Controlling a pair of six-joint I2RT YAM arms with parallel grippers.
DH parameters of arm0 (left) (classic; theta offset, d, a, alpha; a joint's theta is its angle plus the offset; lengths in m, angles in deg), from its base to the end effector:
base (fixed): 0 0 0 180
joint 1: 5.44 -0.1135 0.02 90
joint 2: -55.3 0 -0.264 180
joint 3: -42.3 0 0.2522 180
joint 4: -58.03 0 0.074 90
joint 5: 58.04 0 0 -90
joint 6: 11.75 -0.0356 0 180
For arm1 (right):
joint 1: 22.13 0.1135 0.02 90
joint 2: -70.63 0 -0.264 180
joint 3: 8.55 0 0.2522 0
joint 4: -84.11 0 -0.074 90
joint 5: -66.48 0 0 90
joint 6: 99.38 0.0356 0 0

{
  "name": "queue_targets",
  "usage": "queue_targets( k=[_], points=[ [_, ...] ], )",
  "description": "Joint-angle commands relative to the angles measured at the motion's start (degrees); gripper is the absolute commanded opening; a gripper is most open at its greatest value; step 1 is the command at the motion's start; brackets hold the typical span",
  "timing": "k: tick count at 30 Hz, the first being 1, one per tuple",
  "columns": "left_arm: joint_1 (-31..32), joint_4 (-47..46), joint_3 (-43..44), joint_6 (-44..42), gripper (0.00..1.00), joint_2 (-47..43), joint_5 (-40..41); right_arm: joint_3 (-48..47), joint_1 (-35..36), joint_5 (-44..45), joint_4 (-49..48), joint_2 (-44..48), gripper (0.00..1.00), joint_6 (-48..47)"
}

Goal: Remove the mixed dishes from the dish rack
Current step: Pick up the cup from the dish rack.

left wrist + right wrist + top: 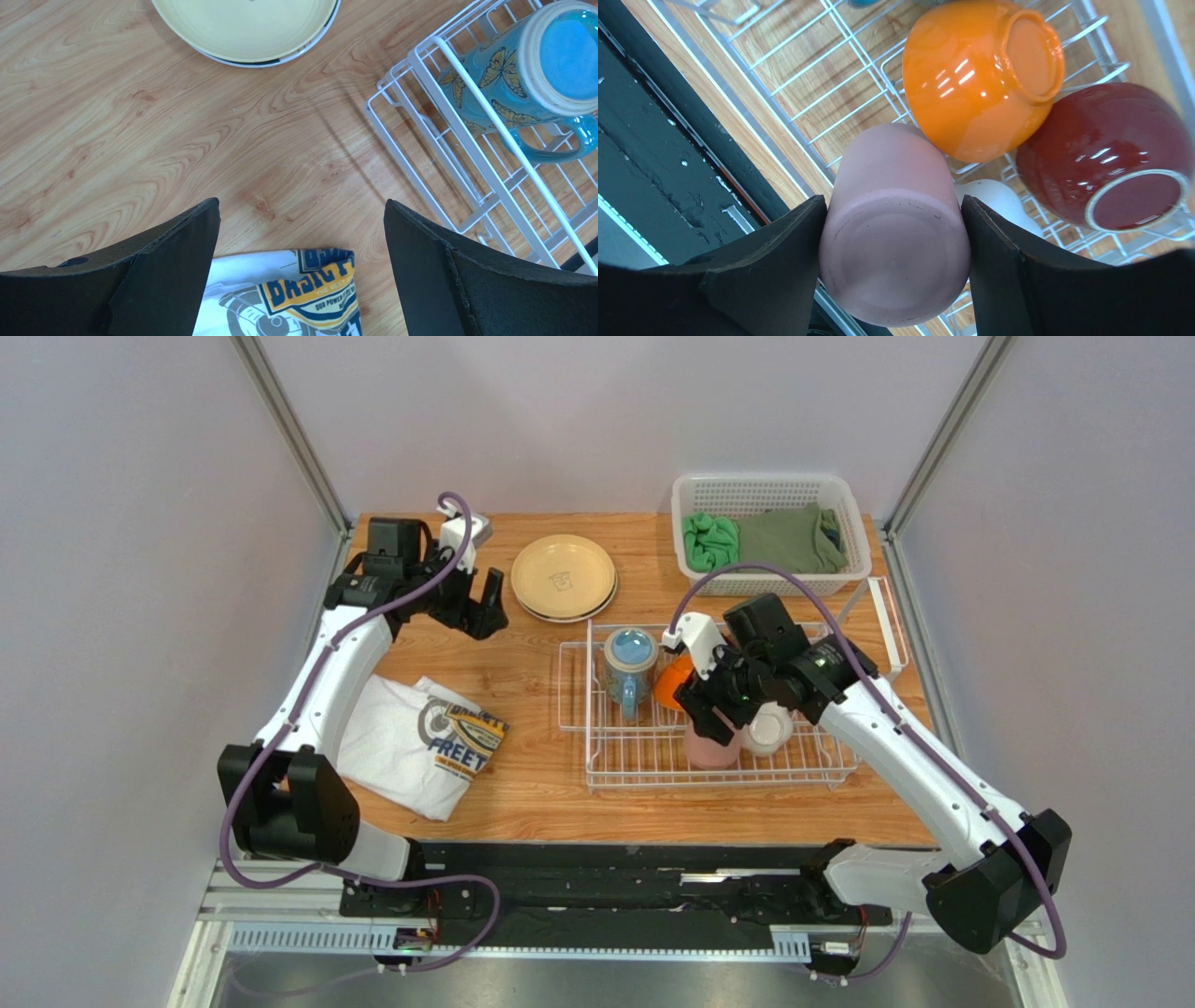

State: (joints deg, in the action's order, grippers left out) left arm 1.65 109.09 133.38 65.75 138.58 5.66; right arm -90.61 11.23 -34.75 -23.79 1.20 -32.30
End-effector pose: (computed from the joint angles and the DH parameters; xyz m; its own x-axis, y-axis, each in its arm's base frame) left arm 0.3117 -0.0547 0.3373 -0.5707 0.2665 -0.7767 0.5678 0.8114 -0.1388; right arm 0.1872 0.1315 0.3220 -0.4204 -0.7341 -0.5332 -0.8531 0.5200 -0.0433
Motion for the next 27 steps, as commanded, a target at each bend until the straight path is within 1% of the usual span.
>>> queue_targets(
  k=[1,3,4,6,7,10,14,18,19,22,23,24,25,27],
  points=[
    [0.2,-2.32,0.9,0.19,0.95,-2.25,-4.79,-8.08,0.21,0.59,0.62,0.26,0.04,-1.43],
    [0.2,-3.28,0.64,0.89,0.95,-2.6,-7.17,-10.27,0.21,0.24,0.98,0.35,0.02,-1.34],
    [0.2,-3.72,0.47,1.15,0.95,-2.95,-10.31,-12.37,0.21,-0.02,1.15,0.43,0.0,-1.17],
    [0.29,-5.3,0.2,2.47,0.94,-3.3,-13.84,-14.32,0.3,-1.16,0.98,0.52,0.0,-0.82],
    [0.29,-5.83,0.2,3.08,0.94,-3.48,-17.43,-16.33,0.21,-1.52,0.54,0.52,0.0,-0.38],
    [0.38,-7.76,0.64,5.37,0.93,-3.31,-23.68,-18.45,0.21,-3.27,-0.95,0.35,0.0,0.85],
    [0.82,-9.7,2.13,8.09,0.92,-2.34,-30.46,-22.4,0.3,-4.77,-2.27,-0.53,0.0,2.08],
    [2.66,-11.89,4.24,11.25,0.92,-0.23,-36.44,-25.13,0.3,-6.96,-5.25,-0.8,0.0,3.4],
    [3.71,-12.77,4.42,12.22,0.92,0.55,-39.32,-25.66,0.21,-7.4,-6.65,-0.8,0.0,3.58],
    [6.43,-19.26,3.81,20.98,0.92,1.96,-44.79,-27.33,0.21,-9.86,-9.91,-0.88,0.0,4.81],
    [7.05,-24.68,2.76,23.54,0.92,2.14,-45.84,-27.77,0.21,-10.57,-10.79,-0.88,0.0,4.99],
    [7.75,-27.95,2.14,26.09,0.91,2.4,-47.68,-28.12,0.21,-11.97,-12.54,-0.88,0.0,5.51],
    [9.07,-35.99,1.35,32.2,0.91,2.49,-48.31,-28.04,0.21,-12.68,-13.69,-0.8,0.0,5.78],
    [10.3,-45.34,-1.11,39.17,0.91,3.02,-49.54,-26.82,0.21,-14.6,-18.06,0.08,0.0,6.91]
  ],
)
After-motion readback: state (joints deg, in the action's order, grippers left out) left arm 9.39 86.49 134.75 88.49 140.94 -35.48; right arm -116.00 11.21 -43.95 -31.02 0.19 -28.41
